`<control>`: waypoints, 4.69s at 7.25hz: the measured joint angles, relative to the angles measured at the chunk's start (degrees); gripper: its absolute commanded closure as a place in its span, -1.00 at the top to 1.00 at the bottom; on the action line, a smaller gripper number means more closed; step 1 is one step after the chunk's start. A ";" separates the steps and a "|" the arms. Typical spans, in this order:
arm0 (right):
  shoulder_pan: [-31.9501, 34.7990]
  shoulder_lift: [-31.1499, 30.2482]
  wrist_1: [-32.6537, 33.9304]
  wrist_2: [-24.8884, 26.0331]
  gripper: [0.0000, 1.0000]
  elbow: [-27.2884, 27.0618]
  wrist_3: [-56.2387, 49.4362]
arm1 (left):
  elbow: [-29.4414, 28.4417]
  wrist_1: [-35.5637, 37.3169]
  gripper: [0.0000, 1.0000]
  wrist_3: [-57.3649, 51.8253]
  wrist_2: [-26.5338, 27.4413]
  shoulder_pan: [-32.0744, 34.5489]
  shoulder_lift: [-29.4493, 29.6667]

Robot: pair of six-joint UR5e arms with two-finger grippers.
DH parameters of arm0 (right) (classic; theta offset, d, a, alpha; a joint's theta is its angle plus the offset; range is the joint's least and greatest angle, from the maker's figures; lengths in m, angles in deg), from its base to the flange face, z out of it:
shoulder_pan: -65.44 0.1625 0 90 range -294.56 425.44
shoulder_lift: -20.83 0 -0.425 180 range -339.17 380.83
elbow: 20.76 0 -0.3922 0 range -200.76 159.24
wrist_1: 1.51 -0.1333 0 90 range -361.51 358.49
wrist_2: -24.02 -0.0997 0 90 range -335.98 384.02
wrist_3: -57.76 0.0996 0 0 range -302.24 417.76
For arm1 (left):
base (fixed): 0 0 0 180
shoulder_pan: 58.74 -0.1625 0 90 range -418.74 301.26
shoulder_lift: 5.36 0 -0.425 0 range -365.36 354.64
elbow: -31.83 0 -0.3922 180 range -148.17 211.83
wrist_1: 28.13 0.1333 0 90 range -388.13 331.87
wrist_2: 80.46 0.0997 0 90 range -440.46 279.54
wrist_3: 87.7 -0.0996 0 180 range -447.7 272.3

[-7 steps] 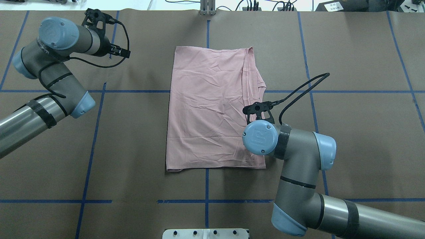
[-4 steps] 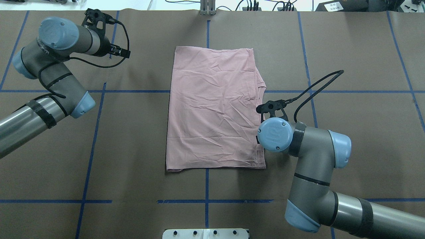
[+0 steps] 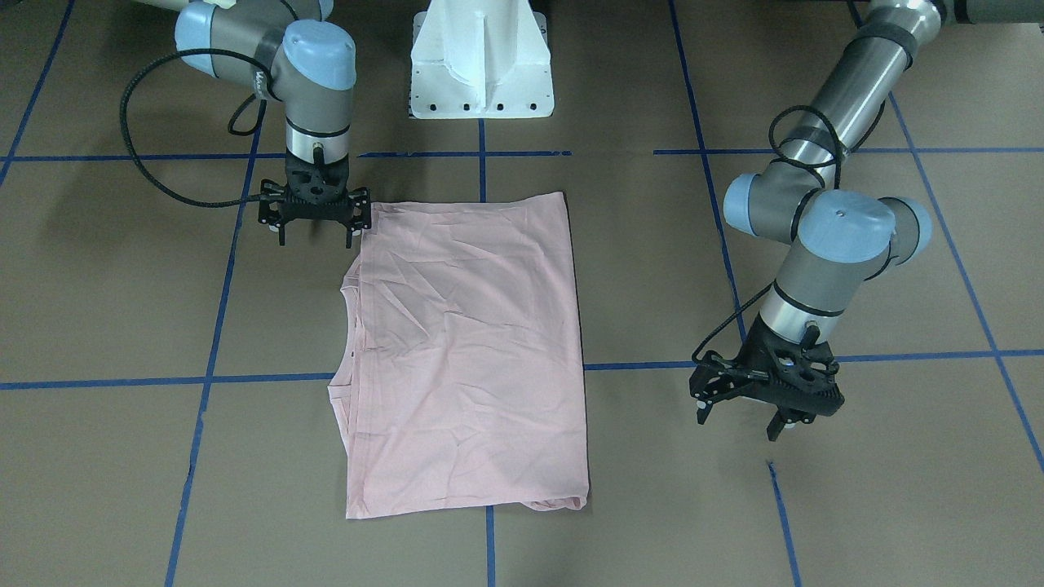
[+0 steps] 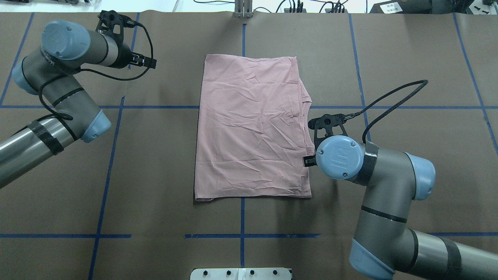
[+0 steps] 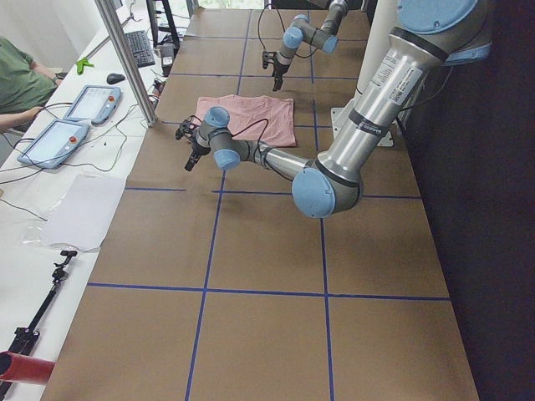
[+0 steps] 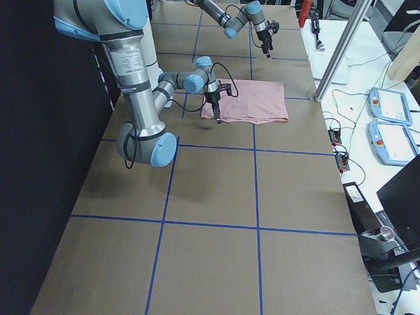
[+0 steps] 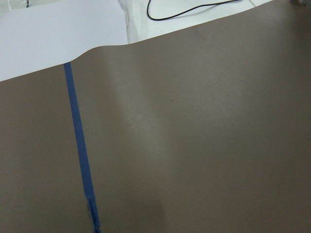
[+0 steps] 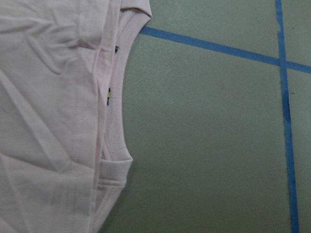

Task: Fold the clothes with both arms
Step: 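Lower both grippers to the shirt's edge nearest the robot, then grasp the near edge corners with the left and right grippers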

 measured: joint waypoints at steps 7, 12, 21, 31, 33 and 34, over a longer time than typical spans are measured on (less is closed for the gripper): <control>-0.87 -12.57 -31.05 0.22 1.00 -5.61 27.78 | 29.26 0.13 0.25 50.21 16.93 -28.54 -16.72; -0.92 -12.65 -31.21 0.57 1.00 -5.61 28.43 | 28.98 6.63 0.24 59.83 21.56 -34.47 -13.87; -1.53 -12.38 -31.00 1.22 0.71 -5.59 29.12 | 29.34 7.44 -1.00 59.35 21.46 -36.36 -14.00; -10.92 5.57 -2.66 8.20 0.27 3.48 53.45 | 30.96 8.52 -1.00 59.30 21.51 -36.36 -13.46; -10.69 5.78 -1.33 7.72 0.27 4.07 51.53 | 30.99 8.53 -1.00 59.30 21.54 -36.36 -13.51; -10.32 5.92 -0.91 7.51 0.27 4.19 50.08 | 31.06 8.53 -1.00 59.31 21.54 -36.36 -13.53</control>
